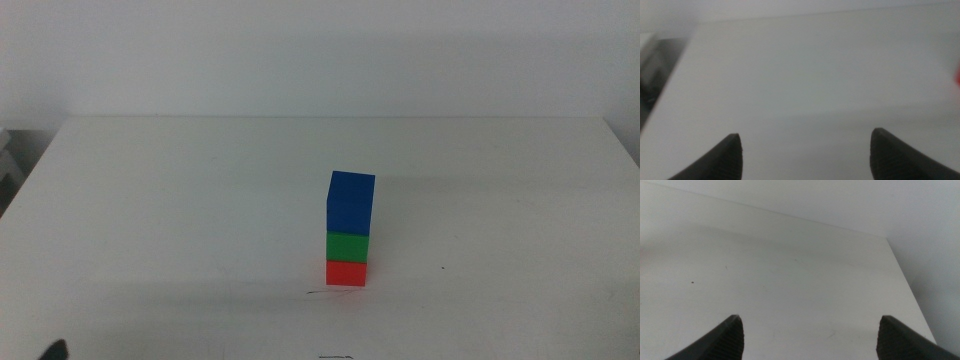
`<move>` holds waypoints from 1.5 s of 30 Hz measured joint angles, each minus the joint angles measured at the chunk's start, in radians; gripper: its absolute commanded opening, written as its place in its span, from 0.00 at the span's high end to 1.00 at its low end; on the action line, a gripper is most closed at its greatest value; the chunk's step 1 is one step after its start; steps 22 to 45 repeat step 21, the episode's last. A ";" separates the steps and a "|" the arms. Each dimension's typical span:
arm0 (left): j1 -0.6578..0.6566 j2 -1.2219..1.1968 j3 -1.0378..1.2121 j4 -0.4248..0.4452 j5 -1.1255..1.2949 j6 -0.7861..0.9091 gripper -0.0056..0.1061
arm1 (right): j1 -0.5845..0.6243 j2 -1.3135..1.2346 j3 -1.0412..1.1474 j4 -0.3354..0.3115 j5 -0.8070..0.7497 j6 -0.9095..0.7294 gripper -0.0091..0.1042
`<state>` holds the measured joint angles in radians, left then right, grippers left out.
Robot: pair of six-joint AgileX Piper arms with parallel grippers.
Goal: Stack red cubes first, then green, then blue cubes in a specific spot.
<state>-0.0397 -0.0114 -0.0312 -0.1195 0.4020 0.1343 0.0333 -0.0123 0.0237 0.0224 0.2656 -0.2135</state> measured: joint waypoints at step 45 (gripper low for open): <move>0.096 0.000 0.059 0.032 -0.260 0.000 0.20 | 0.000 0.000 0.003 0.000 -0.050 0.000 0.32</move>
